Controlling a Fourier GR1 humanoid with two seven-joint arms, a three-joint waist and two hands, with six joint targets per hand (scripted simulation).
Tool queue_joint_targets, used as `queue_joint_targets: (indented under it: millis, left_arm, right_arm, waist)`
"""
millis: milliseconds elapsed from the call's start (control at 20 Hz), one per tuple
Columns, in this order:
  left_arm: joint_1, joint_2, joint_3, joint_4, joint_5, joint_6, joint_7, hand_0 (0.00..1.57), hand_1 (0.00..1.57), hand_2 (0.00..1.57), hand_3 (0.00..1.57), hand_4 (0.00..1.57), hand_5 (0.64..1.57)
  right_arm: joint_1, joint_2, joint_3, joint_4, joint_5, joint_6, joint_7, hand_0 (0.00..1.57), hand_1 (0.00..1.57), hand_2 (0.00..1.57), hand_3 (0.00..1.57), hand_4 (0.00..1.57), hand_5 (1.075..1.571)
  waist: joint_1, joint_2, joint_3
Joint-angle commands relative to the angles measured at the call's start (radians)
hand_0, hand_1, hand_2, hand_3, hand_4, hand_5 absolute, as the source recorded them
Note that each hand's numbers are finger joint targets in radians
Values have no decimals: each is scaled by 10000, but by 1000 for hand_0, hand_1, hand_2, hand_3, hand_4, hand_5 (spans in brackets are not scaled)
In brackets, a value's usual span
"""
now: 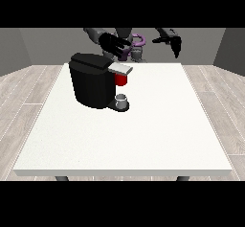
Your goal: Insert the coffee pod into the coffee machine and close the lid
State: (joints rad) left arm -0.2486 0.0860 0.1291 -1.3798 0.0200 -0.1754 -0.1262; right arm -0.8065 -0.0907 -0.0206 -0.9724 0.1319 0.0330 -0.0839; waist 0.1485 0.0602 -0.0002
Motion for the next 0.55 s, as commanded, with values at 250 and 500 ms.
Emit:
queue_joint_targets:
  millis: [250, 500]
  left_arm:
    - [729, -348, 64, 632, -76, 370, -998, 0, 0, 0, 0, 192, 1571]
    - [566, -11, 472, 832, 77, 509, -379, 0, 0, 0, 0, 192, 1571]
  right_arm:
    - [1422, 891, 903, -1223, -780, 877, -753, 0, 0, 0, 0, 275, 1571]
    - [4056, 902, 2087, -1878, -1858, -200, -1364, 0, 0, 0, 0, 157, 1571]
  waist:
    - [-982, -855, 0]
    - [-1610, -1606, 3]
